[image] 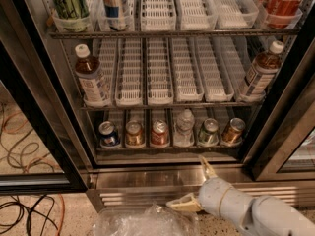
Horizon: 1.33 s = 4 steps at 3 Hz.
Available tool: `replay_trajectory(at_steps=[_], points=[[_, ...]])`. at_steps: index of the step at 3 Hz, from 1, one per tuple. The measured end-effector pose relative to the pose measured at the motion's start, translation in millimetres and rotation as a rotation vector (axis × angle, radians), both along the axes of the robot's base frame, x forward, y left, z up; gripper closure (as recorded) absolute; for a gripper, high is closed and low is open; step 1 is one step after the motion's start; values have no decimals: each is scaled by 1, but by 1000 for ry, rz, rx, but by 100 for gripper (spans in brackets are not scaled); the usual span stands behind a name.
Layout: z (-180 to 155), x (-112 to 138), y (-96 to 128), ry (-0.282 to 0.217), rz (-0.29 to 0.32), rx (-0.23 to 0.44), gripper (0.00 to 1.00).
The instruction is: Pick pepsi can from bottom shelf of fridge
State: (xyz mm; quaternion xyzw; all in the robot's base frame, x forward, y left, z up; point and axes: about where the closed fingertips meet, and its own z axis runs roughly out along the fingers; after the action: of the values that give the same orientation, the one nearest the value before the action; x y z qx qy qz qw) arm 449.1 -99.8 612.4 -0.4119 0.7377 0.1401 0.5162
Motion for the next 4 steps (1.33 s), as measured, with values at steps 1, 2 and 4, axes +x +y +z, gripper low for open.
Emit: replay_trajectory(at_steps=[1,2,4], points=[[5,15,25,-44,-19,62,0],[5,15,25,-44,-19,62,0],[13,22,77,-231,-63,137,0]])
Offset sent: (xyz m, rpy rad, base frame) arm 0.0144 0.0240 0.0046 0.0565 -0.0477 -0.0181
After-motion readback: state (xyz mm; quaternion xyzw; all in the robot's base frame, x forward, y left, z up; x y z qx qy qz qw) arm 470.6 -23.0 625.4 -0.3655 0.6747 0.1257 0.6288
